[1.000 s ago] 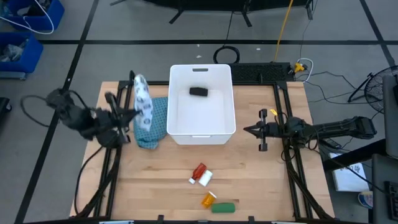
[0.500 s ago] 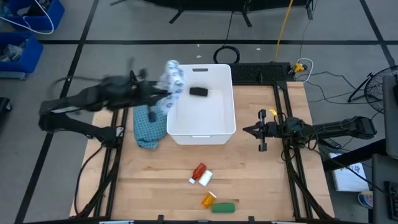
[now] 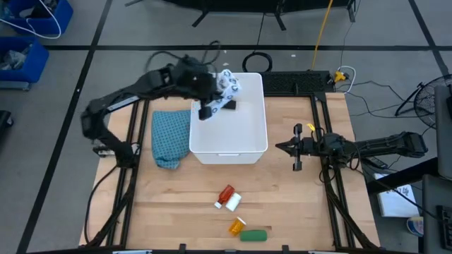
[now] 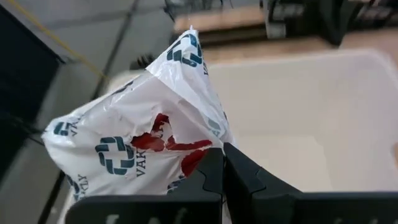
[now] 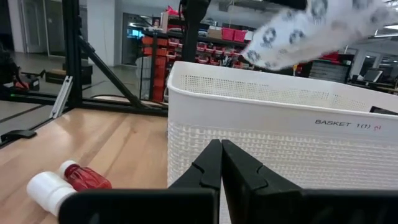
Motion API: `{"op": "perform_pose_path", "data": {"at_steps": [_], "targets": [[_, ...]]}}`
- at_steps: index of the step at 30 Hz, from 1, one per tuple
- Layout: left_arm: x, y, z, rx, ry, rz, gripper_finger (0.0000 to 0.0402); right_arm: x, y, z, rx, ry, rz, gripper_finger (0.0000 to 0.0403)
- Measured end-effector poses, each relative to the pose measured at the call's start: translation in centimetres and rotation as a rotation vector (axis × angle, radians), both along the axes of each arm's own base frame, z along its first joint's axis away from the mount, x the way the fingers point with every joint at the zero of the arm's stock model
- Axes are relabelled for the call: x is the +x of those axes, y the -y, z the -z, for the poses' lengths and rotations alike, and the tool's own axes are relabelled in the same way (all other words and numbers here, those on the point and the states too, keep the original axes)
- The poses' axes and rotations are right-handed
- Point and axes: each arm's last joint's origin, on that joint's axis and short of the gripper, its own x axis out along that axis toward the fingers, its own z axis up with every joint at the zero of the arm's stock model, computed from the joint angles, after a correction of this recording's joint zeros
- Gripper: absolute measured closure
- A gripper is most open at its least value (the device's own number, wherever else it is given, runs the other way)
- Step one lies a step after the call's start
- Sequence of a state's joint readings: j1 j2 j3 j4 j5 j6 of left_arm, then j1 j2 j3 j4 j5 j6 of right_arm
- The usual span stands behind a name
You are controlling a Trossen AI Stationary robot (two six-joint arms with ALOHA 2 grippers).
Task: Pick & place medical supplies in basket/bin
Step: Put the white mailer bag into the white container
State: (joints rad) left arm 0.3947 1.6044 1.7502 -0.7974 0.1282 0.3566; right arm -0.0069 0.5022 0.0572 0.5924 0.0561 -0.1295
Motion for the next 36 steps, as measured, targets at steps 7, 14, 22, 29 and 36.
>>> {"op": "perform_pose_path", "data": {"at_steps": [7, 14, 22, 29, 36], "targets": [[3.4, -1.1, 2.7, -0.033, -0.113, 0.065, 0.0401, 0.0, 0.0, 0.1, -0.004, -0.007, 0.003, 0.0403], [6.5, -0.7, 6.9, -0.012, -0.239, 0.155, 0.0401, 0.0, 0.0, 0.1, -0.013, -0.010, 0.006, 0.0403], [9.4, 0.6, 11.3, 0.007, -0.358, 0.229, 0.0401, 0.0, 0.0, 0.3, -0.013, -0.030, 0.006, 0.0403], [11.2, 1.6, 14.6, -0.006, -0.425, 0.276, 0.0401, 0.0, 0.0, 0.4, -0.013, -0.045, 0.006, 0.0403], [12.2, 2.4, 16.8, -0.017, -0.463, 0.303, 0.0401, 0.0, 0.2, 0.5, 0.006, -0.050, 0.054, 0.0403]]}}
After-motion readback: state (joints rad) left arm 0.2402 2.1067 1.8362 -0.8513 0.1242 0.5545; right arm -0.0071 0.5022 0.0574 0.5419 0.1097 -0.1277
